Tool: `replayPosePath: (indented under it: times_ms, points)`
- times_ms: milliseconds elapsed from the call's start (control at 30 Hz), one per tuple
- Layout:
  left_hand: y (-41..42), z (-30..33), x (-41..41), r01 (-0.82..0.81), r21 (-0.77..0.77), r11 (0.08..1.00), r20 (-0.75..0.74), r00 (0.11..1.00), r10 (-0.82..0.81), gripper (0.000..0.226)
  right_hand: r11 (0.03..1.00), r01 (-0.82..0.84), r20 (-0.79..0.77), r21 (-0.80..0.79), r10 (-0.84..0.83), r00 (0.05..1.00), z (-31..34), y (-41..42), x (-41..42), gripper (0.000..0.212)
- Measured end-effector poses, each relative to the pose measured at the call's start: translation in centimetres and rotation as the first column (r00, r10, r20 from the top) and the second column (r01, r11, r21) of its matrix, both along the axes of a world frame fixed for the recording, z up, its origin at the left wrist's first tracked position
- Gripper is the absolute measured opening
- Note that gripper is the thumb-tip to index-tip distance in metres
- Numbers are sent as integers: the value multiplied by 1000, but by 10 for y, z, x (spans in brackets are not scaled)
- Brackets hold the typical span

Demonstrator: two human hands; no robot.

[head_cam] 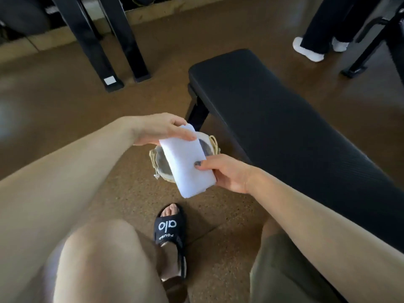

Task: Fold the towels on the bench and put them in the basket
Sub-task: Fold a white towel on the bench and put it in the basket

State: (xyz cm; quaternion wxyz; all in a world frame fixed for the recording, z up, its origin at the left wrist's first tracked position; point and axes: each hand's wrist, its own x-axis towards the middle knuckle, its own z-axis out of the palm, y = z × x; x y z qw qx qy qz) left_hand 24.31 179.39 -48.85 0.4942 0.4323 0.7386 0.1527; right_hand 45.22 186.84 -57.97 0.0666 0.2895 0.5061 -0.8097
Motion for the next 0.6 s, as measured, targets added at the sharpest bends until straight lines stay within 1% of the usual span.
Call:
replayPosePath:
  times_ms: [67, 100, 133, 200, 233, 267, 300, 367, 433, 533, 600]
  points:
    - [5, -31, -24, -116, 50, 992, -91, 989, 120, 49, 999, 42, 6, 9, -42, 999, -20, -3, -26, 33]
    - [6, -47, -34, -180, 64, 981, -94, 978, 186, 57, 998, 61, 10, 13, -61, 998, -29, -4, -39, 31]
    - [8, -62, -43, -238, 64, 969, -54, 969, 242, 66, 997, 77, 22, 26, -77, 997, -41, -4, -53, 30]
    - [10, -93, -64, -334, 26, 942, 105, 938, 330, 84, 991, 113, 73, 76, -118, 990, -65, -3, -78, 30]
    - [11, -110, -75, -383, 8, 924, 176, 910, 376, 87, 985, 123, 108, 122, -137, 985, -78, -2, -89, 33]
    - [12, -127, -86, -424, 1, 905, 214, 884, 414, 85, 976, 118, 142, 184, -145, 979, -92, 1, -99, 37]
    - [14, -146, -96, -461, 6, 888, 209, 869, 449, 80, 964, 98, 174, 247, -143, 974, -105, 3, -108, 38]
    - [19, -181, -112, -488, 39, 872, 127, 868, 480, 65, 931, 39, 225, 362, -128, 966, -130, 9, -126, 28]
    - [27, -210, -121, -495, 97, 863, 63, 869, 491, 53, 892, -5, 262, 452, -127, 957, -155, 16, -142, 26]
    - [40, -251, -135, -478, 200, 855, 2, 873, 488, 47, 849, -69, 309, 524, -114, 944, -191, 24, -165, 31]
    - [43, -273, -142, -417, 230, 879, -40, 898, 437, 48, 823, -121, 360, 556, -106, 927, -213, 30, -176, 29]
